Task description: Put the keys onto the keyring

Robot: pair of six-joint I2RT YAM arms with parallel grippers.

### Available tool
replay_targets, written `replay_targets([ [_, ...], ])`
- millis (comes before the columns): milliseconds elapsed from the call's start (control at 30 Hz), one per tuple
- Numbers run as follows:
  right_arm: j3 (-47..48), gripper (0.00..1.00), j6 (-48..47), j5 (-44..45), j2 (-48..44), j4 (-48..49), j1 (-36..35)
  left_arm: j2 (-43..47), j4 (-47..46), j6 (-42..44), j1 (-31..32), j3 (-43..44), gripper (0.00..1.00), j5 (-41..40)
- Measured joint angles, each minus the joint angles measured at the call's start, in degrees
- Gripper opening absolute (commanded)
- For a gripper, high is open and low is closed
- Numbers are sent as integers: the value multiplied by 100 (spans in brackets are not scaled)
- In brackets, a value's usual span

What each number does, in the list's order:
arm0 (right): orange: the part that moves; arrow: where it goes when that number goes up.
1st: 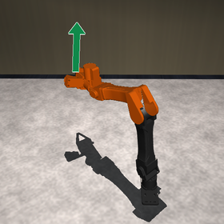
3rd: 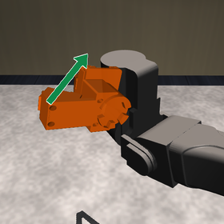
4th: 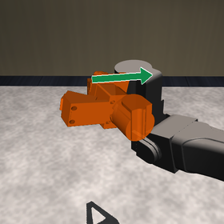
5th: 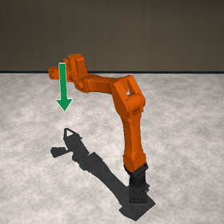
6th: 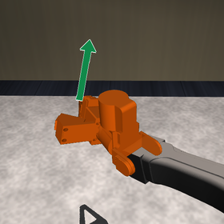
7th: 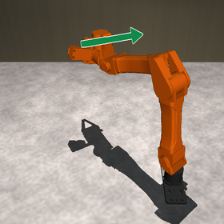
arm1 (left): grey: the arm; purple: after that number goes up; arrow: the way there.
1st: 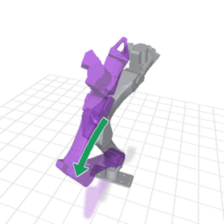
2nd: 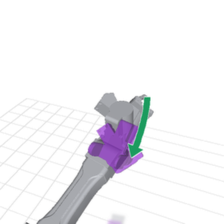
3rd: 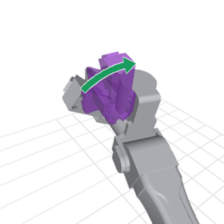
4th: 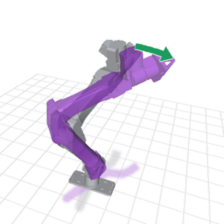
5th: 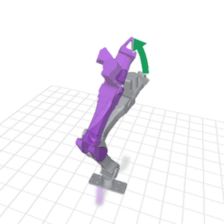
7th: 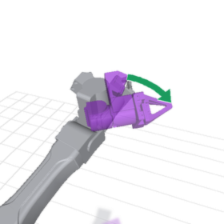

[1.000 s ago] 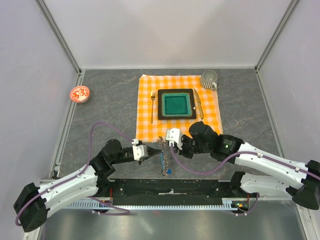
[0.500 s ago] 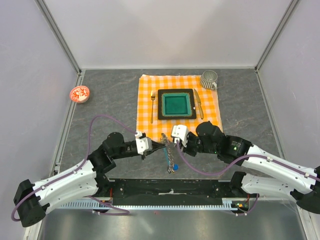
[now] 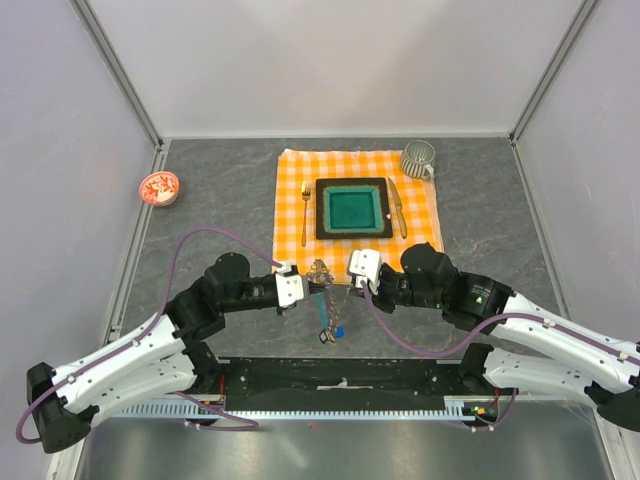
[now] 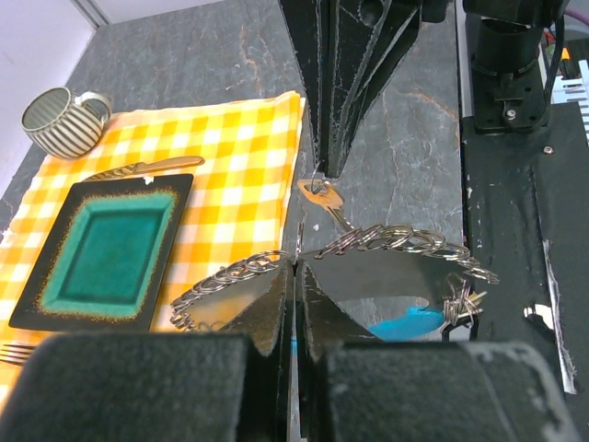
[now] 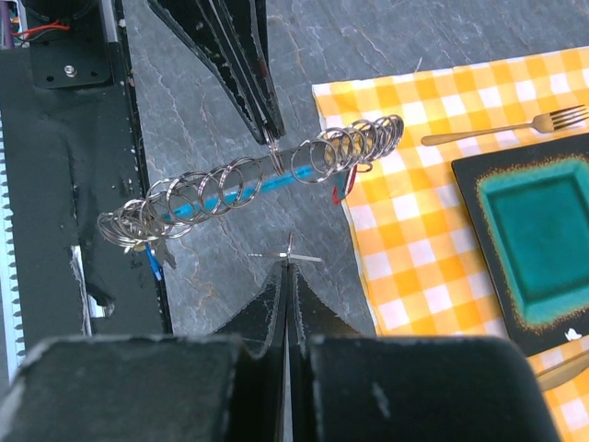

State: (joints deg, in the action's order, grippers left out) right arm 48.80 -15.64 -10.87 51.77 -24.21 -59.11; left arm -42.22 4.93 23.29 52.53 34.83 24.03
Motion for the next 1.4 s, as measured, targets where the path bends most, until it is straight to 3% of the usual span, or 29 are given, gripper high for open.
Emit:
replay_targets([
  [1400,0,0,7,-470,354,317,0,-166,-66,68,0,-153,2,208],
])
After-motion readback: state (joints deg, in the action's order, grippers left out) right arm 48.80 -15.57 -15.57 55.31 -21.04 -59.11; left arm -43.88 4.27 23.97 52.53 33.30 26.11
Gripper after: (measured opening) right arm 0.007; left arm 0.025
